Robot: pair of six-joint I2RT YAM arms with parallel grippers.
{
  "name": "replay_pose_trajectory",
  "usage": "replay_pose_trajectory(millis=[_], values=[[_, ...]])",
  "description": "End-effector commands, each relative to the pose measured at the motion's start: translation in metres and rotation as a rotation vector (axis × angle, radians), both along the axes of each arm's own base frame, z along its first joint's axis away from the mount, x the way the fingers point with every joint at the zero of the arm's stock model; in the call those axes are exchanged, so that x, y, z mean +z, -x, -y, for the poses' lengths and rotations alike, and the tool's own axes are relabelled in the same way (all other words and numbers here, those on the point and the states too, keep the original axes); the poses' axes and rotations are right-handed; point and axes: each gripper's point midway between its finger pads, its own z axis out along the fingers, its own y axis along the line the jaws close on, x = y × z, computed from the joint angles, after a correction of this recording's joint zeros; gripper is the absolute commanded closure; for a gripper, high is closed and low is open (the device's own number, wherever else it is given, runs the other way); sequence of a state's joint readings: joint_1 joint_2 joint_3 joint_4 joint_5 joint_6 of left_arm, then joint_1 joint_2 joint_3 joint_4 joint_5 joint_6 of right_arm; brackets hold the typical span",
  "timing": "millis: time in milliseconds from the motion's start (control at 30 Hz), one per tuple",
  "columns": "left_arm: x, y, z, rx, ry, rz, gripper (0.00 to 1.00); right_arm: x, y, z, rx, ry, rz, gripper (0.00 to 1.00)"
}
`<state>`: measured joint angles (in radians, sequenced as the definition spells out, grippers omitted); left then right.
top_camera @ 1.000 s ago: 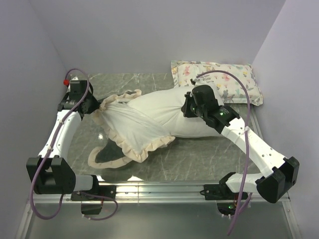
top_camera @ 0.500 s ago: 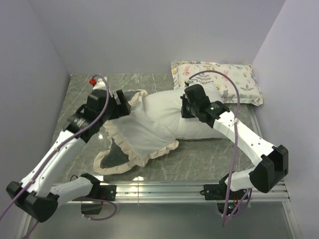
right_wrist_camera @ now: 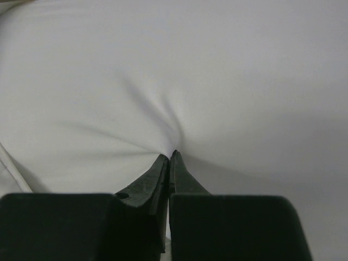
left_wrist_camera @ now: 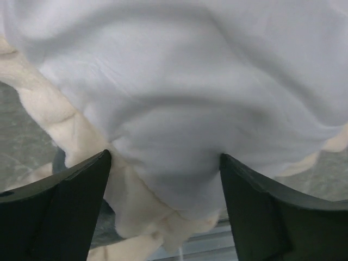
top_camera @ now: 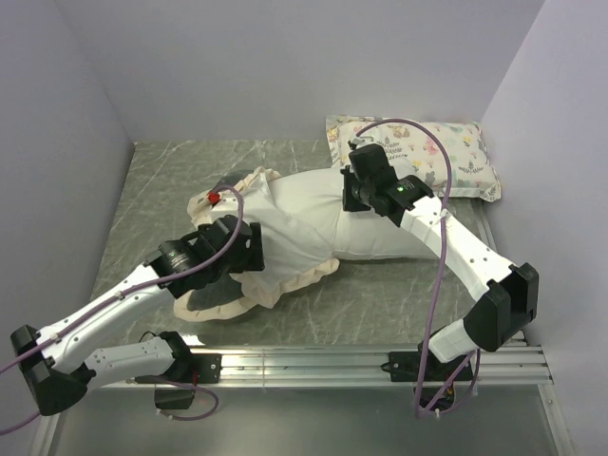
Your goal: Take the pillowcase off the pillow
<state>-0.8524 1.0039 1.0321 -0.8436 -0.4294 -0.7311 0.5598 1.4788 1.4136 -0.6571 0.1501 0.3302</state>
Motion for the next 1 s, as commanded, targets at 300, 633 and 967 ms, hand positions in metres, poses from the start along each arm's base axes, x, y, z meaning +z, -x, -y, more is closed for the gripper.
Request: replay_pose_trajectory(millis=[300, 633, 967], values=[[-0.019, -0.011, -0.005, 0.066, -0.088, -0.01, 1.0, 0.045, 0.045, -0.009, 0.098, -0.04, 0.227, 0.25], [-0.03, -0.009, -0.001, 0.067, -0.078, -0.026, 1.0, -0.056, 0.09, -0.03, 0.03, -0.07, 0.202, 0.11], [0.007, -0.01, -0.032, 0.169, -0.124, 0.051, 1.0, -0.009, 0.047, -0.029, -0.081, 0.052, 0.29, 1.0]])
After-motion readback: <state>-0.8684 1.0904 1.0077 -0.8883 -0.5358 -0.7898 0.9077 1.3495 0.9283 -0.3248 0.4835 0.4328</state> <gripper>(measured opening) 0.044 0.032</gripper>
